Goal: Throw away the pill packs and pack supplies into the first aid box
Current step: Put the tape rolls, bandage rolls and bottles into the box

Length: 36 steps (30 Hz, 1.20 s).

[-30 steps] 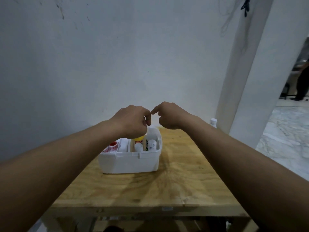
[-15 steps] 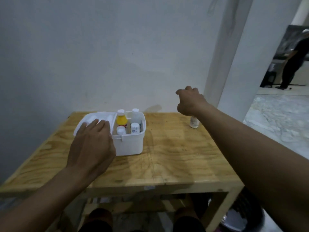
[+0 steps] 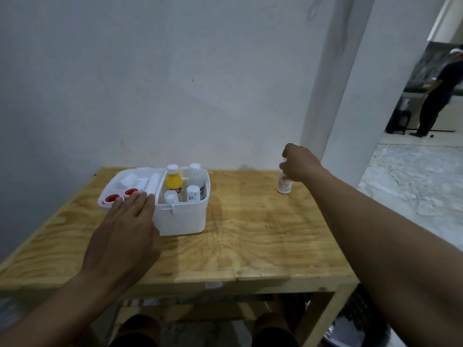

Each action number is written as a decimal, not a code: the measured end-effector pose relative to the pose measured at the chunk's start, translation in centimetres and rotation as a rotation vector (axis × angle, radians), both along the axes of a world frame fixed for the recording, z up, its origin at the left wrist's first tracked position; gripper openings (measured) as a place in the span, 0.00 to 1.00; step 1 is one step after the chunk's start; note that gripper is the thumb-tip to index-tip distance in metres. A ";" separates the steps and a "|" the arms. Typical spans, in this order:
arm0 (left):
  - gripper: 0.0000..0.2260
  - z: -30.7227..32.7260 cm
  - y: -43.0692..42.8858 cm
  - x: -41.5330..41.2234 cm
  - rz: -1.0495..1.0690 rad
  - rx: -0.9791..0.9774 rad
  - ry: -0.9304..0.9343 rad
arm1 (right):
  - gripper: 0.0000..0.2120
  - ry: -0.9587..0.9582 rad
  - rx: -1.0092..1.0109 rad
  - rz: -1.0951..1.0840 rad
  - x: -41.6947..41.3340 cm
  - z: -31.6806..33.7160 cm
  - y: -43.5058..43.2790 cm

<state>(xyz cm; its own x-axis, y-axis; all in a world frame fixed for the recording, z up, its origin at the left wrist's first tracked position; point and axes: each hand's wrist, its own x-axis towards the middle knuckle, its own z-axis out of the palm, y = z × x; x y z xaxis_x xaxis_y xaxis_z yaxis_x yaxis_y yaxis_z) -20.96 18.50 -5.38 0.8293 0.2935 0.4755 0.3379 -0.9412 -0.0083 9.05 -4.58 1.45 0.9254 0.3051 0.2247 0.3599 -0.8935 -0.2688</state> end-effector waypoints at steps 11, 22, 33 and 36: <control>0.25 0.1 -0.2 -0.2 0.013 0.024 0.008 | 0.13 -0.034 0.022 0.058 -0.9 2.3 1.3; 0.26 0.1 -0.1 -0.2 0.001 -0.036 0.016 | 0.09 -0.072 0.124 0.388 -9.5 12.1 5.6; 0.26 -0.1 0.0 -0.1 0.017 -0.079 -0.029 | 0.08 -0.066 0.131 0.523 -13.0 12.1 11.8; 0.27 0.0 0.0 -0.1 0.015 -0.088 -0.031 | 0.08 -0.065 0.097 0.542 -13.3 11.3 13.1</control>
